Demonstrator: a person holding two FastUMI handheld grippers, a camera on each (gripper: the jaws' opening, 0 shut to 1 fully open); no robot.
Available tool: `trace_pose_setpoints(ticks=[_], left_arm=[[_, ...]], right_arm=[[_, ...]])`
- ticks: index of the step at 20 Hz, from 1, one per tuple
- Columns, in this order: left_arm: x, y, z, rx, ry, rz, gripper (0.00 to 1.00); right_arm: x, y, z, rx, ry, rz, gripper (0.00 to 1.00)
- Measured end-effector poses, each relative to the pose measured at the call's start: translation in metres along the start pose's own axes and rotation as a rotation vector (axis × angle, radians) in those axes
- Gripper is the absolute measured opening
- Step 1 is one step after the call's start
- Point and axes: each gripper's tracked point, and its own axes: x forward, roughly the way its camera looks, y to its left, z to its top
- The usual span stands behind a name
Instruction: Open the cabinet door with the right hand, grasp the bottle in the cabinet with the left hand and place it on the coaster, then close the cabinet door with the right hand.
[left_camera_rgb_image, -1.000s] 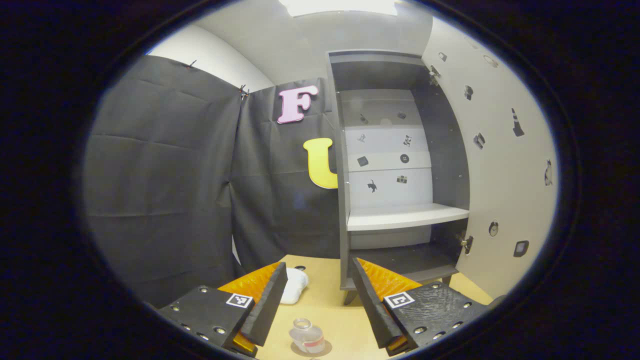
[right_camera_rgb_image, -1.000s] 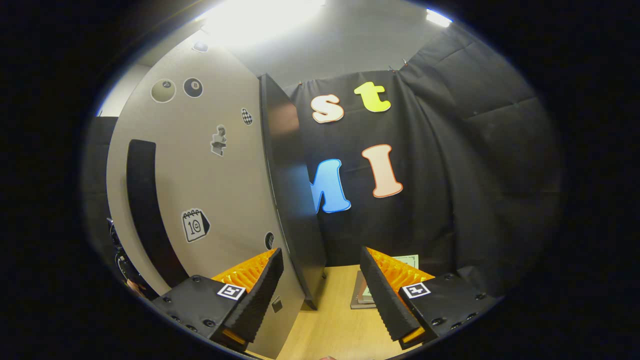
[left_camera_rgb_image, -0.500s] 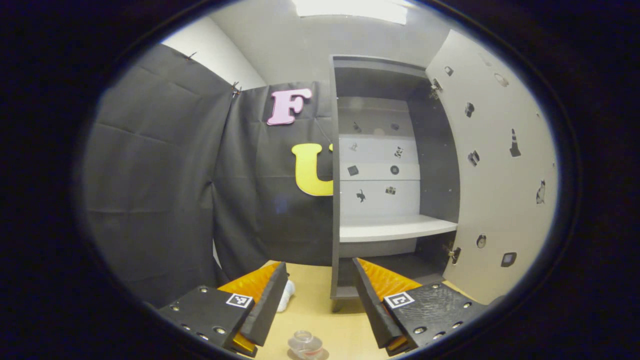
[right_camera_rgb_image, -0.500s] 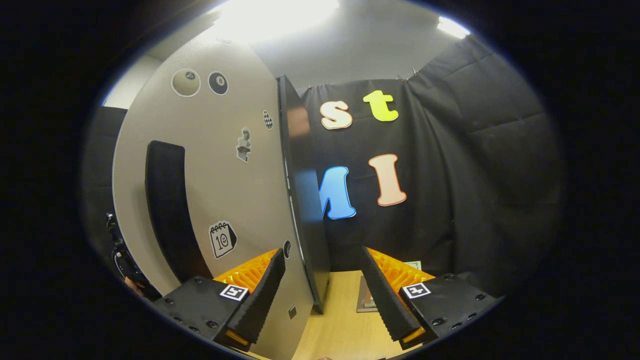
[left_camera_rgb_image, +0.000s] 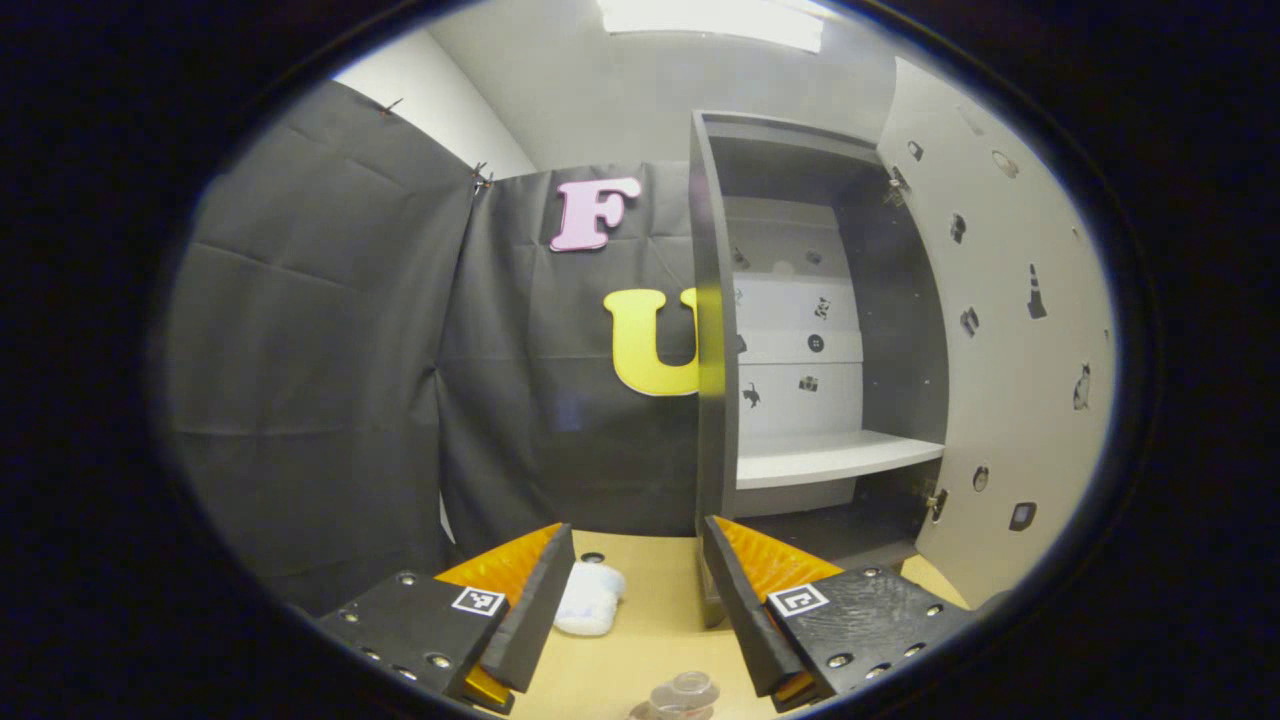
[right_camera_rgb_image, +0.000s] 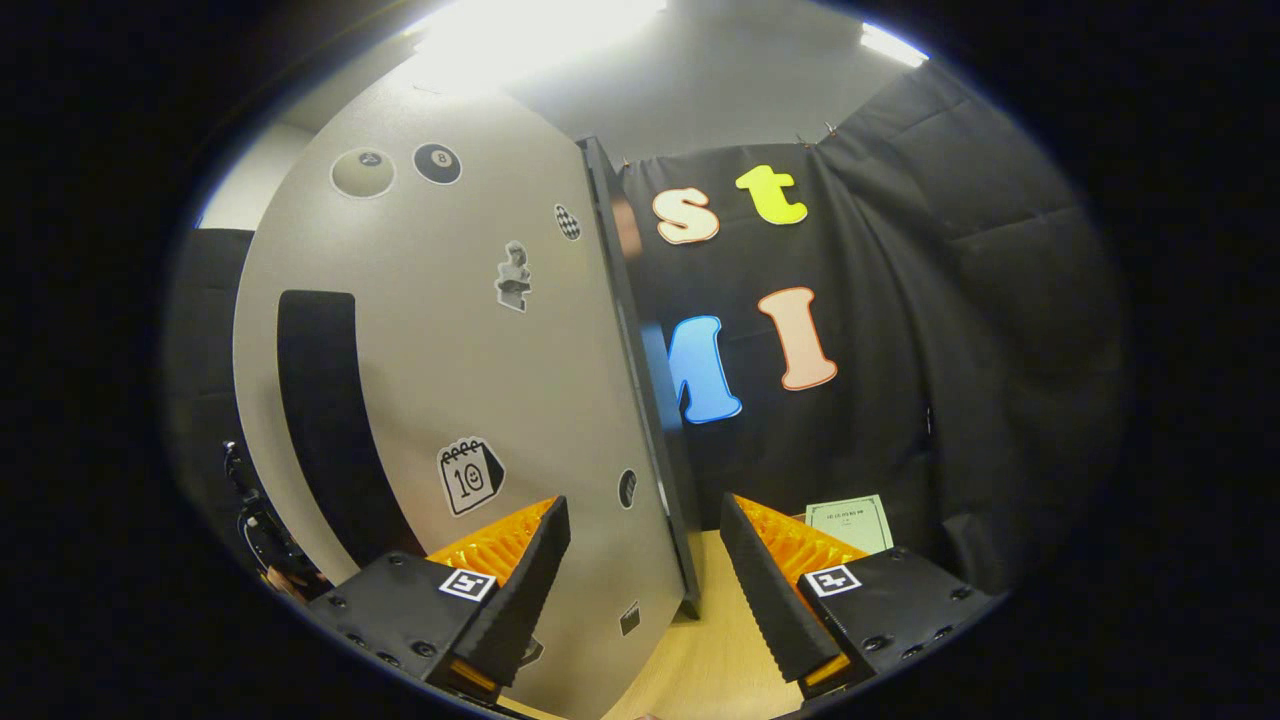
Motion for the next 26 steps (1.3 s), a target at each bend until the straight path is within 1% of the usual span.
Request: trace_pose_setpoints(ticks=[3, 4, 6, 7, 8, 13, 18, 21, 26], left_arm=[[0.003, 0.019, -0.008, -0.002, 0.013, 0.000, 0.80], [0.003, 0.025, -0.008, -0.002, 0.015, 0.000, 0.78], [0.003, 0.039, -0.010, -0.002, 0.015, 0.002, 0.78], [0.005, 0.044, -0.011, -0.002, 0.015, 0.002, 0.80], [0.005, 0.049, -0.012, -0.003, 0.015, 0.003, 0.78], [0.010, 0.075, -0.013, -0.005, 0.016, 0.011, 0.78], [0.007, 0.100, -0.019, 0.007, 0.018, 0.019, 0.78], [0.003, 0.115, -0.027, -0.003, 0.022, 0.027, 0.78], [-0.010, 0.143, -0.041, -0.014, 0.031, 0.058, 0.78]], right_arm=[[0.011, 0.020, -0.006, 0.005, 0.011, 0.018, 0.96], [0.015, 0.026, -0.007, 0.008, 0.011, 0.024, 0.96], [0.020, 0.040, -0.009, 0.008, 0.013, 0.036, 0.96], [0.024, 0.047, -0.010, 0.005, 0.014, 0.044, 0.96], [0.029, 0.054, -0.011, 0.000, 0.013, 0.051, 0.96], [0.051, 0.090, -0.017, -0.033, 0.013, 0.079, 0.96], [0.065, 0.116, -0.025, -0.083, 0.004, 0.057, 0.96], [0.073, 0.130, -0.033, -0.092, 0.022, 0.064, 0.96], [0.101, 0.142, -0.038, -0.108, 0.022, 0.028, 0.96]])
